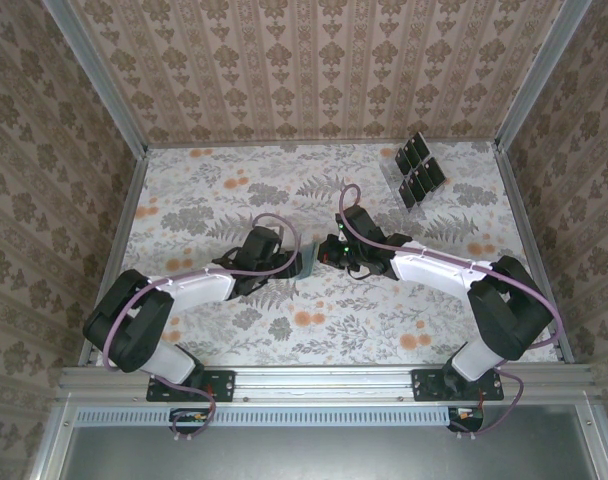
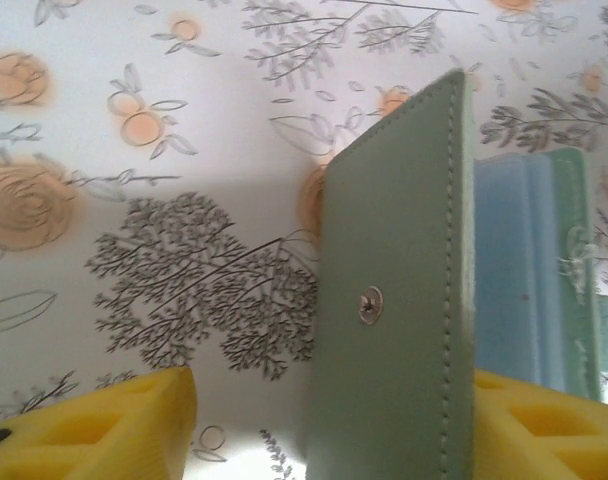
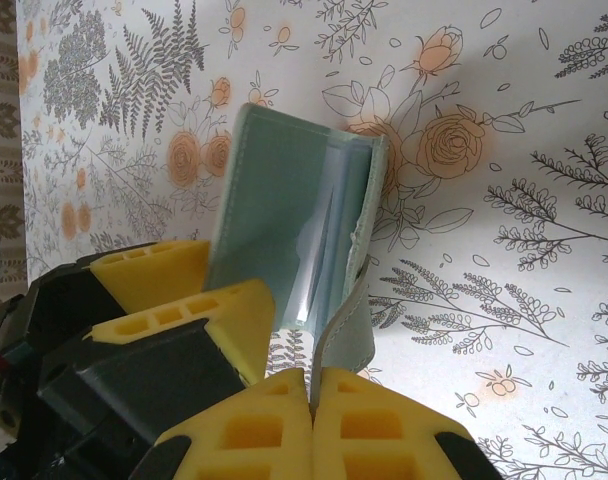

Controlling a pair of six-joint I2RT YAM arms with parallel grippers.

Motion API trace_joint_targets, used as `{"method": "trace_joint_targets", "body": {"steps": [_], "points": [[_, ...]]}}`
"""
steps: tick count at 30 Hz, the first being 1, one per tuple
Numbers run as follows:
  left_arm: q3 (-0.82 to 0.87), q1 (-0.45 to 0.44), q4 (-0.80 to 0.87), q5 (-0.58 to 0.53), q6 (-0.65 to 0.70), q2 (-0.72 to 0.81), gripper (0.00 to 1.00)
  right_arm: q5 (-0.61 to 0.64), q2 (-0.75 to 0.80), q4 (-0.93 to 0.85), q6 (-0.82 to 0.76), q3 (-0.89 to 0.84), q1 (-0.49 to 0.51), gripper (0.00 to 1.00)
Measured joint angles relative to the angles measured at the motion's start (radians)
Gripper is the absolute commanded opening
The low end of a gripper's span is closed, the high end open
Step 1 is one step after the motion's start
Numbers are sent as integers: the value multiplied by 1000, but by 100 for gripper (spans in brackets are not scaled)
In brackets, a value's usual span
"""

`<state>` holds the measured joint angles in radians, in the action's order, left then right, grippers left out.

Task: Put the credit cards into the card holder
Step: Open the card holder at the center of the table.

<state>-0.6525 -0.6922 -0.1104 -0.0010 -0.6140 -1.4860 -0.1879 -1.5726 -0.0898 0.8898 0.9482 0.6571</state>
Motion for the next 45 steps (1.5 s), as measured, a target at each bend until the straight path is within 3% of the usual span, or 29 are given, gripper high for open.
{"method": "trace_joint_targets", "body": {"steps": [6, 9, 22, 27, 32, 43, 45], "points": [[5, 8, 10, -24, -8, 1, 13, 0, 0, 4, 0, -31, -1, 0], [28, 8, 9, -23, -14, 18, 1, 0, -4, 6, -3, -53, -3, 0], [246, 3, -30, -41, -153, 201, 0, 4, -69, 15, -21, -119, -3, 0], [256, -2, -45, -46, -170, 201, 0, 22, -72, 14, -29, -122, -3, 23], [260, -14, -54, -50, -182, 201, 1, 59, -47, -18, -31, -123, 8, 34], [266, -95, -47, -85, -277, 226, 2, 109, 6, -100, -49, 7, 126, 33], [266, -114, -36, -106, -295, 233, 8, 106, -27, -89, -49, 24, 133, 32]]}}
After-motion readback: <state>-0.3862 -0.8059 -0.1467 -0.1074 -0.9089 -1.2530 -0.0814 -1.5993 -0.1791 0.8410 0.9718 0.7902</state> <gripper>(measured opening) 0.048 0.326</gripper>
